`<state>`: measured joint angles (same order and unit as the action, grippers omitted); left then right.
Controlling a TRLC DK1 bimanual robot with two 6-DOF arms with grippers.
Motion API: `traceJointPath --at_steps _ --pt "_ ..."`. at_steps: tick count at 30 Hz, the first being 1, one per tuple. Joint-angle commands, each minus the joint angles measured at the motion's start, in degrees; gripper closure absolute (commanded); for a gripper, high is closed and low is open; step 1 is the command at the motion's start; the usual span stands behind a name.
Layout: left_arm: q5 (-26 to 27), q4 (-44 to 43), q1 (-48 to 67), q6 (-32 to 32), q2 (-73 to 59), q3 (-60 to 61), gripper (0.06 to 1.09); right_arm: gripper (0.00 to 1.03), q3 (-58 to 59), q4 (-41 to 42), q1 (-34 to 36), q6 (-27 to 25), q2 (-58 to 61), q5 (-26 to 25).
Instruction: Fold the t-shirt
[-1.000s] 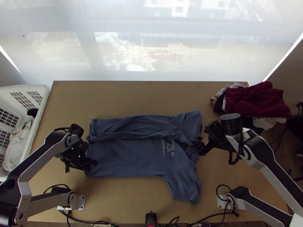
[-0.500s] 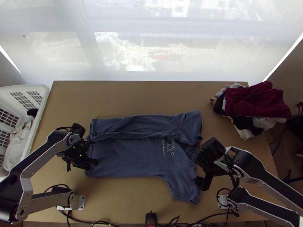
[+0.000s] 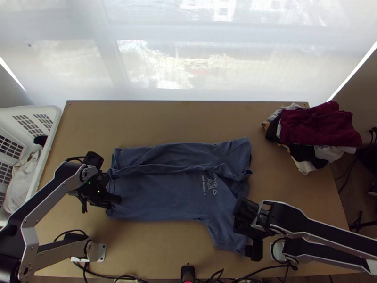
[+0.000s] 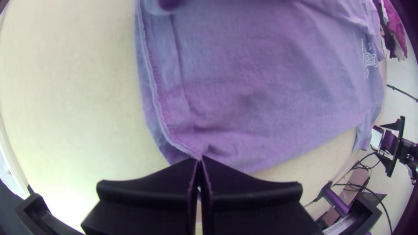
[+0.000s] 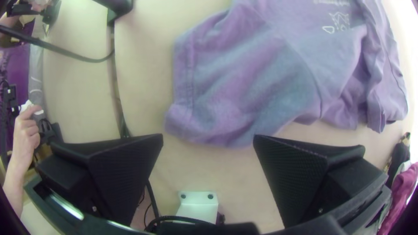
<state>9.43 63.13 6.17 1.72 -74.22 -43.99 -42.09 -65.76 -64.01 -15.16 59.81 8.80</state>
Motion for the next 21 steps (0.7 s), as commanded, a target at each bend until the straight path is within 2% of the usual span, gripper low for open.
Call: traceJointPath --at_steps 1,9,13,17,20,21 --pt "0.1 1.1 -0.9 -0.5 1.3 -2.4 1.05 0.07 0.4 2.7 -4.5 -1.2 4.3 -0.6" --pt "0.1 1.2 -1.5 -0.4 0.6 -3.8 1.05 0.07 4.0 4.8 -7.7 -4.2 4.6 -5.0" --pt "0.2 1.4 -2.5 -0.3 0.7 -3.6 1.05 0.12 4.6 8.3 -8.7 -3.9 4.7 -5.6" --pt "0.5 1.4 -4.2 0.5 0.6 -3.0 1.05 0.12 4.5 8.9 -8.9 -3.4 4.7 -5.6" --pt "0.7 1.3 -4.2 0.6 0.1 -3.0 1.05 0.23 4.6 9.6 -9.3 -2.9 4.8 -5.5" --pt "0.7 1.2 -4.2 0.6 0.0 -3.0 1.05 0.32 4.6 9.9 -9.3 -2.9 4.8 -5.5"
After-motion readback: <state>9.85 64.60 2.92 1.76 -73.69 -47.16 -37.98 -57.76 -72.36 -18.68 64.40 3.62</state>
